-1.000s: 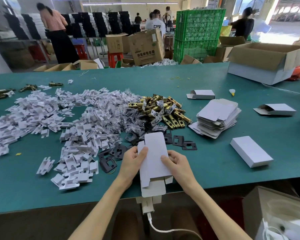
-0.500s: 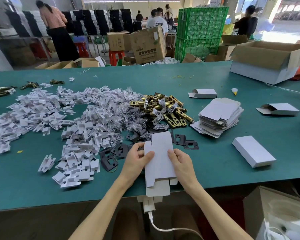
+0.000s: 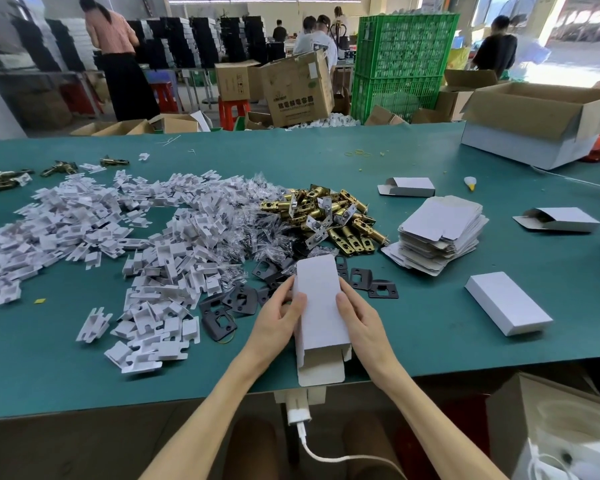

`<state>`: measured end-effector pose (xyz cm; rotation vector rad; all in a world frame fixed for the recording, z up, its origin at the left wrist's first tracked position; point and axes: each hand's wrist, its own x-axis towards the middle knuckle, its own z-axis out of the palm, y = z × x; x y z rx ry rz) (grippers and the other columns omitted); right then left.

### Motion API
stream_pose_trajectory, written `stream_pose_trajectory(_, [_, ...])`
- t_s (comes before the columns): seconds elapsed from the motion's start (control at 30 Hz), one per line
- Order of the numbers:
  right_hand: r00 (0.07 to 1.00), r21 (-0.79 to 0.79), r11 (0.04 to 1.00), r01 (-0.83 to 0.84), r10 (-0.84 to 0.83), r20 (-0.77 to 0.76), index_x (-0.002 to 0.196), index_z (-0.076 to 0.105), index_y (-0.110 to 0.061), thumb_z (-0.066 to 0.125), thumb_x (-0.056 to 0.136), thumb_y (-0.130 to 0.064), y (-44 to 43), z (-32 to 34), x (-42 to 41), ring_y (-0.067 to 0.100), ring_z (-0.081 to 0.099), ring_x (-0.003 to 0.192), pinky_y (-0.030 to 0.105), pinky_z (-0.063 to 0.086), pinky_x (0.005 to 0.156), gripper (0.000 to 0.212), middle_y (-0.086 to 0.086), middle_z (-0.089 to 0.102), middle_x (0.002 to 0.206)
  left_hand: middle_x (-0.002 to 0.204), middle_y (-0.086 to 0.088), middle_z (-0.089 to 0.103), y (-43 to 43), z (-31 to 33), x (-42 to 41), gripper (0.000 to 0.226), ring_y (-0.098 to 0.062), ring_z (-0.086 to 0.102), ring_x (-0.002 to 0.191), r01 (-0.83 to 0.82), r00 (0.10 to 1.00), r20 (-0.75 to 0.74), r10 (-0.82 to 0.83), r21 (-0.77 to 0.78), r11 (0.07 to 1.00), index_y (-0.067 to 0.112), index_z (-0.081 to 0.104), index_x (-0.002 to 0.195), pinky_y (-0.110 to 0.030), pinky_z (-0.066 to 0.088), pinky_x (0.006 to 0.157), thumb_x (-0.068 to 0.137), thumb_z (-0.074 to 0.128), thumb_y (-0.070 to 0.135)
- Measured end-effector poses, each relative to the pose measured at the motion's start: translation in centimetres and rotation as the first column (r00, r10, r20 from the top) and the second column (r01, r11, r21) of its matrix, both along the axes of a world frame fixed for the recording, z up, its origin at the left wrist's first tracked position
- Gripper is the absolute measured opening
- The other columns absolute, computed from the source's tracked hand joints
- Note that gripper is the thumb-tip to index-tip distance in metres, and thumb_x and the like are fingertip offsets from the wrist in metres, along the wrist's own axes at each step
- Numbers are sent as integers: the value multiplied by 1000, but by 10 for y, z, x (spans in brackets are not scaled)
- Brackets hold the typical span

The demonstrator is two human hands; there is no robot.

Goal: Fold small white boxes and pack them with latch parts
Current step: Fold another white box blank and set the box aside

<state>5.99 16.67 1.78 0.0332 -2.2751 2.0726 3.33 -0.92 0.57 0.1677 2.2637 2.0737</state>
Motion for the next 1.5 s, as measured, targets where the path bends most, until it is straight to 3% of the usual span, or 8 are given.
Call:
stream_pose_trajectory(0.07, [1000, -30, 999, -16, 16, -2, 150, 47, -35, 52, 103, -42, 0, 2, 1, 3, 66, 112, 33, 58, 92, 48, -21, 61, 136, 127, 1, 70, 1, 2, 1, 69, -23, 73, 106, 34, 999, 5, -34, -8, 999, 24, 40, 158, -49, 60, 84, 99, 62, 51])
stream_pose_trajectory(0.17, [999, -76, 997, -34, 33, -6, 147, 44, -43, 54, 101, -42, -1, 3, 2, 5, 70, 106, 31, 60, 86, 47, -29, 68, 121, 127, 1, 73, 0, 5, 2, 58, -21, 73, 93, 79, 997, -4, -79, -3, 997, 24, 40, 159, -39, 61, 68, 105, 57, 35])
stream_pose_trajectory(0.33, [1000, -64, 998, 24, -24, 15, 149, 47, -30, 58, 101, -36, -2, -2, -1, 17, 73, 95, 32, 61, 76, 50, 4, 72, 113, 119, 2, 76, -1, 7, 3, 55, -15, 72, 89, 73, 997, -3, -73, 31, 997, 26, 43, 157, -28, 60, 64, 104, 57, 34])
stream_pose_trajectory(0.7, [1000, -68, 998, 8, -6, 27, 137, 61, -22, 63, 99, -35, 0, -4, 0, 23, 73, 95, 47, 62, 82, 39, 7, 74, 109, 86, 0, 74, -1, 5, 4, 21, -16, 69, 66, 18, 1000, -24, -18, 1, 1000, 18, 70, 119, -23, 52, 49, 108, 54, 25])
stream_pose_trajectory(0.83, [998, -79, 996, -29, 33, 46, 131, 64, -21, 64, 98, -35, 2, -4, 0, 24, 74, 92, 37, 61, 70, 35, 9, 75, 106, 76, -3, 67, -1, 1, 2, 27, -20, 62, 57, -33, 999, -24, 32, -36, 999, 12, 70, 103, -23, 48, 45, 107, 55, 33])
stream_pose_trajectory(0.93, [998, -100, 994, -50, 54, 43, 126, 66, -22, 65, 98, -32, 2, -2, 2, 7, 69, 65, 16, 48, 49, 29, 4, 76, 94, 72, -2, 67, 0, 0, 0, 36, -16, 62, 58, -84, 996, -7, 84, -15, 996, 6, 69, 94, -23, 45, 46, 105, 57, 39])
stream_pose_trajectory(1.0, [997, -91, 994, -60, 63, 33, 123, 66, -24, 64, 100, -30, 3, -3, 2, 3, 61, 51, 15, 41, 42, 24, 0, 76, 86, 68, -1, 64, 0, 0, -1, 42, -12, 60, 56, -122, 993, 4, 122, 8, 993, 5, 67, 85, -22, 43, 46, 103, 59, 42])
stream_pose_trajectory(1.5, [997, -63, 995, -76, 78, 20, 126, 68, -25, 69, 97, -28, 6, -1, 4, 1, 58, 48, 15, 38, 40, 29, -4, 69, 77, 70, -14, 65, 8, 10, -3, 60, -25, 60, 61, -234, 967, 109, 231, 19, 972, -17, 63, 87, -25, 40, 46, 104, 60, 41])
